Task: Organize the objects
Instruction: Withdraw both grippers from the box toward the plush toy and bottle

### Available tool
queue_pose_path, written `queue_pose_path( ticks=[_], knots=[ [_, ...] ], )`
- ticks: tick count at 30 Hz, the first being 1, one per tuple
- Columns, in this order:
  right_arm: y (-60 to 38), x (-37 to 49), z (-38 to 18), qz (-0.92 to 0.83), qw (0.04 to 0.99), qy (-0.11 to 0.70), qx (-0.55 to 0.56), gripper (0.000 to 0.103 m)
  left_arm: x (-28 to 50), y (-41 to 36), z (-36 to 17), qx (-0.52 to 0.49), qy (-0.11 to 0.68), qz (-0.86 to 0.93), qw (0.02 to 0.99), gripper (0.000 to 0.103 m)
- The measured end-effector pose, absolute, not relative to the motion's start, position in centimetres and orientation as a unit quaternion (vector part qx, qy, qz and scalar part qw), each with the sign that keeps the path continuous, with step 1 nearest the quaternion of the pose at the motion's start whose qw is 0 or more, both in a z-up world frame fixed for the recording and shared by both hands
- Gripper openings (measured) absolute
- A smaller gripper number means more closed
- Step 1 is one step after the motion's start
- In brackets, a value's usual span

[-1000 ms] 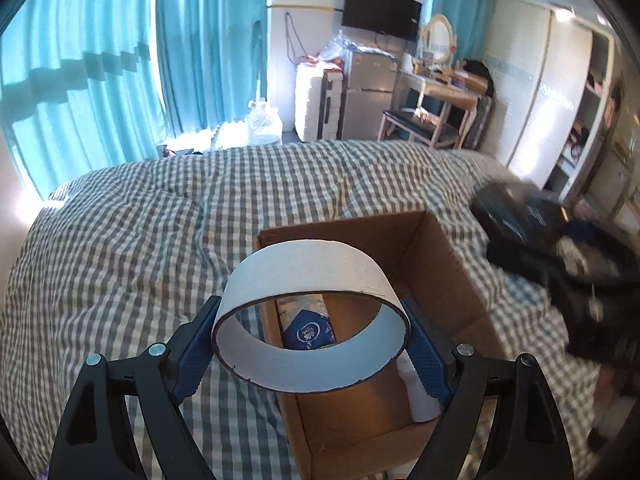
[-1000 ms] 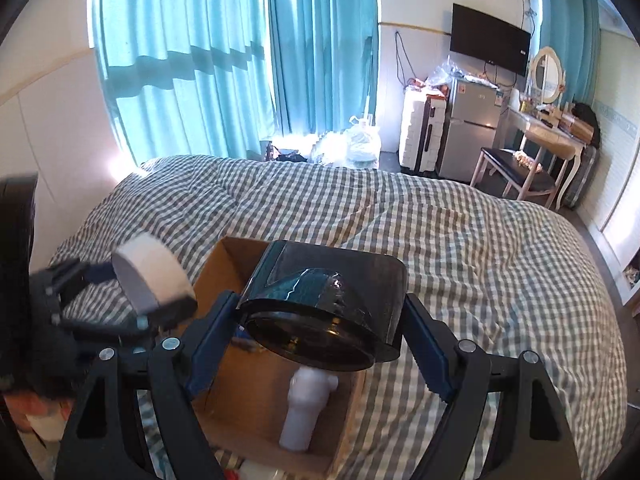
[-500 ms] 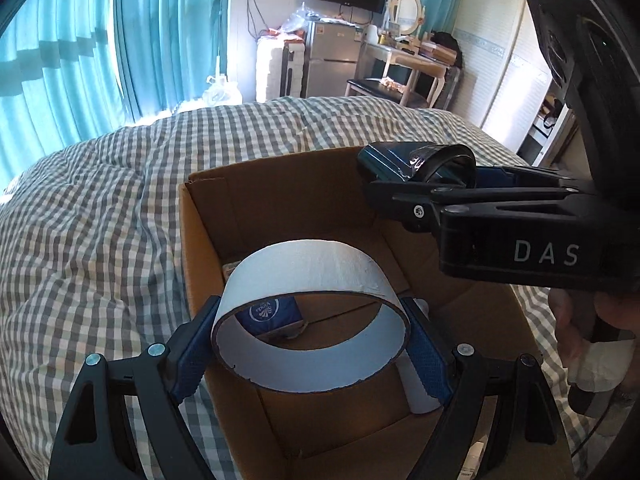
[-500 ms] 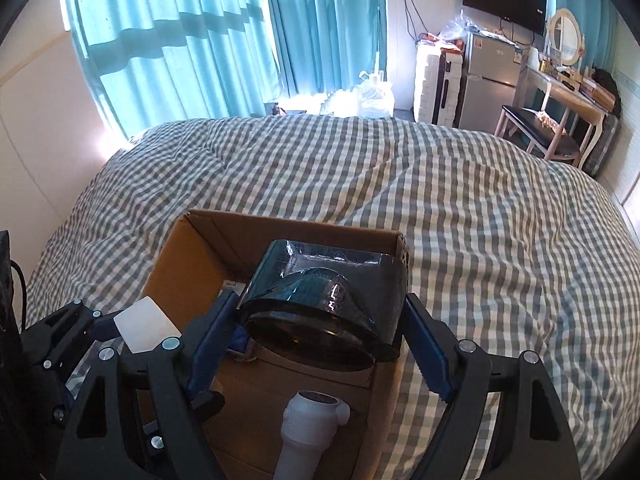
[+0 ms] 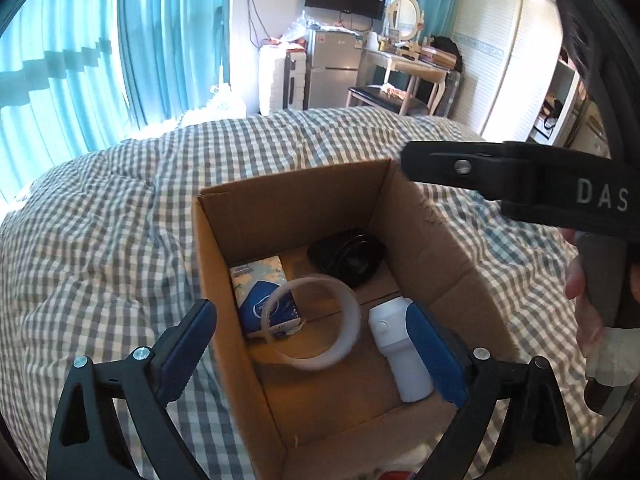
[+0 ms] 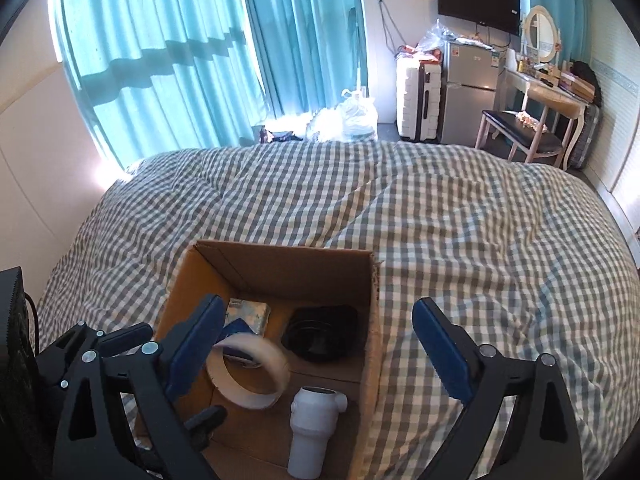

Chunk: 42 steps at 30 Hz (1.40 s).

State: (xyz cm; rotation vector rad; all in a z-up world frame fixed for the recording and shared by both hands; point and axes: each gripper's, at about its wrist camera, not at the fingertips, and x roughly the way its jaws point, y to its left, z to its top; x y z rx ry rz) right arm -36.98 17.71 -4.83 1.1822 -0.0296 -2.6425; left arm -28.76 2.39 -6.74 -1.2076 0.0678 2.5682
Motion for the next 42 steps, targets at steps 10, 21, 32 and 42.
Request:
queue_pose_path(
  ticks=[10, 21, 32, 42],
  knots=[
    [19.5, -29.6, 2.3, -0.929, 0.094, 0.001, 0.358, 0.095, -22.8, 0.8, 0.1, -0.373, 0.030, 0.920, 0.120, 0.098],
    [18.9, -17.4, 7.6, -0.948, 0.085, 0.022, 0.306, 0.095, -12.9, -0.1, 5.3, -0.330, 0.035, 0.940, 0.079, 0.098],
    [18.7, -9.1, 7.3, -0.951, 0.086, 0.038, 0.294, 0.095, -7.0, -1.5, 5.4, -0.322, 0.017, 0.946, 0.045, 0.098],
    [18.1, -8.6, 2.4, -0.943, 0.087, 0.038, 0.318, 0.095, -6.4, -2.5, 1.8, -0.332, 0.026, 0.943, 0.004, 0.098]
  ],
)
